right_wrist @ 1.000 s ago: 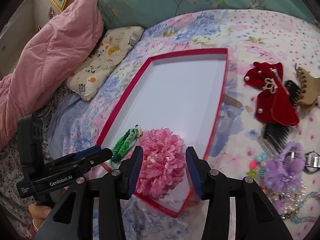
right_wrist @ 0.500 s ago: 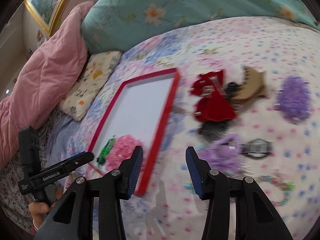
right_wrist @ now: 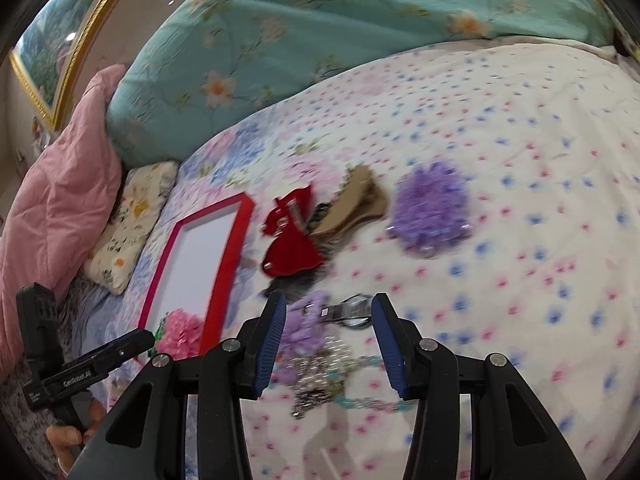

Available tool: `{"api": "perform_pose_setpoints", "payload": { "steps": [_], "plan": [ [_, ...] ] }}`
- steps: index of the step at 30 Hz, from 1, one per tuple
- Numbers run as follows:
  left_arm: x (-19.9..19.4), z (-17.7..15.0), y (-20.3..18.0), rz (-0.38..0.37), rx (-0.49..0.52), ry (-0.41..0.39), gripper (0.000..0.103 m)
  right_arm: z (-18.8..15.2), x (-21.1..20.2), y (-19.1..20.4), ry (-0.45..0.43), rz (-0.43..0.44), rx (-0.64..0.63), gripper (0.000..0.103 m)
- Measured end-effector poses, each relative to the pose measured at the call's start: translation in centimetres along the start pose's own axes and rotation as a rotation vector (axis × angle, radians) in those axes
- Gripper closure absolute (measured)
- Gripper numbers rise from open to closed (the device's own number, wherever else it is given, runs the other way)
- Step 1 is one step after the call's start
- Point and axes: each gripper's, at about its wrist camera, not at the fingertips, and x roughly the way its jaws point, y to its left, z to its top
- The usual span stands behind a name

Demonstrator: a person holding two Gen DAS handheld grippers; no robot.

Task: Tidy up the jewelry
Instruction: 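Grasp the tan claw clip with the left gripper while the right grasps the purple scrunchie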

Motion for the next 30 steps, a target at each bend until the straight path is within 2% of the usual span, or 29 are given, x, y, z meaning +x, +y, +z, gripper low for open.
{"api": "perform_pose_setpoints", "payload": {
  "steps": [7, 17, 25, 27, 29, 30],
  "plan": [
    [1.8, 1.0, -3.0, -0.026, 0.050, 0.023, 0.041, 1.5, -0.2, -2.7, -0.019, -0.046, 0.042, 0.056],
    [4.8, 3.3, -5.6, -0.077, 0.079, 0.046, 0.041, 4.0, 2.1, -5.8, -0.013, -0.111, 0.097, 0.056],
    [9.0, 7.2, -9.6, -0.126, 0.136, 0.071, 0.030, 5.5, 5.0, -7.4, 0.019, -0.133, 0.123, 0.056],
    [10.3, 8.1, -10.8, -0.126, 0.152, 0.082, 0.029, 5.8, 5.7, -7.7, 0.032, -0.138, 0.123, 0.062],
    [11.6, 9.0, -11.7, -0.128, 0.166, 0.092, 0.028, 6.0, 6.2, -8.0, 0.040, -0.143, 0.122, 0.089],
    [12.4, 9.5, -12.2, -0.122, 0.170, 0.101, 0.027, 6.0, 6.1, -8.3, 0.036, -0.148, 0.129, 0.092]
  ]
}}
